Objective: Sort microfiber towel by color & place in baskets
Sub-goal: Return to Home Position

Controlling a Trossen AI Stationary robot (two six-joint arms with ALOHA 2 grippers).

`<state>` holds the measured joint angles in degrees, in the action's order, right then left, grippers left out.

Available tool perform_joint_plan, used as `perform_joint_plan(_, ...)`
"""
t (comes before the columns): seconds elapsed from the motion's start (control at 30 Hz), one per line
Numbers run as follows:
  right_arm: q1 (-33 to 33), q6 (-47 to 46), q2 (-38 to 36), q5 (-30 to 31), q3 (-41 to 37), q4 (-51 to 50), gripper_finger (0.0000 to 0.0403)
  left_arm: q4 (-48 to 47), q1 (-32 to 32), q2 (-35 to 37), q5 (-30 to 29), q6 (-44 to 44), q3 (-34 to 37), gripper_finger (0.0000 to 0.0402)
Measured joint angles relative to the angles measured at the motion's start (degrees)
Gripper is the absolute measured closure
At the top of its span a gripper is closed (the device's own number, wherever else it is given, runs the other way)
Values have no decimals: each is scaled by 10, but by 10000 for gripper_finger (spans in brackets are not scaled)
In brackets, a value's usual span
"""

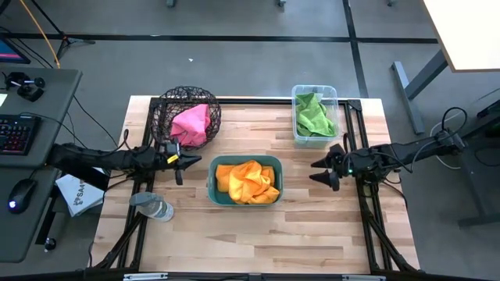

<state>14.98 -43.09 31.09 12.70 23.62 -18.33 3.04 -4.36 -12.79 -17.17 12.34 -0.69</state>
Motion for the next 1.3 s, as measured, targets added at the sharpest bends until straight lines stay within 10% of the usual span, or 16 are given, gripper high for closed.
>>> perform_joint_plan(0.2,9,51,-18,-13,0,39,145,2,0,107,2,0,-1,401)
perform_joint_plan(0.47,28,187,-35,-4,-5,92,387,-3,0,111,1,0,-1,401)
perform_joint_plan(0.87,-78,192,-33,-102,-227,554,399,-2,0,105,5,0,-1,401)
perform_joint_plan(1.3,-196,225,-35,-235,-230,349,402,-1,0,126,5,0,-1,401)
